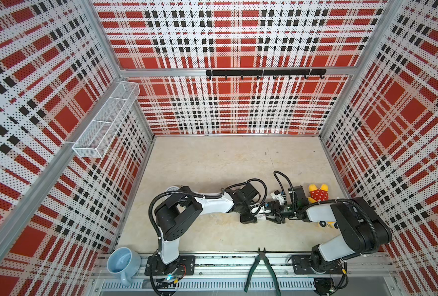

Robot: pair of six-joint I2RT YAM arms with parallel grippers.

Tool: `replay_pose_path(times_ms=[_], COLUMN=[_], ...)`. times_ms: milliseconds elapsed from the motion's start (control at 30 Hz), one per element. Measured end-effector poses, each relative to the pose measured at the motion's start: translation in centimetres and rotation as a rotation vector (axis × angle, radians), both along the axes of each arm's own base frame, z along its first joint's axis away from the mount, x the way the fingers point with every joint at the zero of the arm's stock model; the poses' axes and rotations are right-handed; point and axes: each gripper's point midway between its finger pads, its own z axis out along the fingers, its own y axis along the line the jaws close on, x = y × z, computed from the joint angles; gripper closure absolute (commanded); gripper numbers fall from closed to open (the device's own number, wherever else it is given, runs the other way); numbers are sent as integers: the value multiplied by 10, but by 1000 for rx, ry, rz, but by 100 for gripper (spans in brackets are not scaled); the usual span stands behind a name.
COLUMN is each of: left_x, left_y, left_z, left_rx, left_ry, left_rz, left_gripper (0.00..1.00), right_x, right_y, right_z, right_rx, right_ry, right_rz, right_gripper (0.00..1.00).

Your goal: Load the staples into the stapler

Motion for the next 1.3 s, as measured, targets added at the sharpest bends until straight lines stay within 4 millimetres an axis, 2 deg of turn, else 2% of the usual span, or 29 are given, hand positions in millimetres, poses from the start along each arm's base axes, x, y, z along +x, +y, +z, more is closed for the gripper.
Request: replay_pose_path(times_ms=[300, 700, 1100, 1300], left_x=[-2, -4, -6, -8], left_y=[8, 8, 7, 5], left_z=[-1, -1, -1, -1], left_rx=[30, 36, 35, 34], left_ry=[8, 2, 6, 13], left_rz=[-10, -17, -15, -13], left_gripper=[50, 62, 60, 63], right_x=[1, -1, -1, 0], right_y=[0, -6, -7, -8], right_z=[0, 0, -2, -3], right_rx=[-12, -70, -83, -92], right_ry=[-4, -29, -30, -32], right_rz=[7, 17, 13, 7], right_gripper=[44, 42, 49, 54])
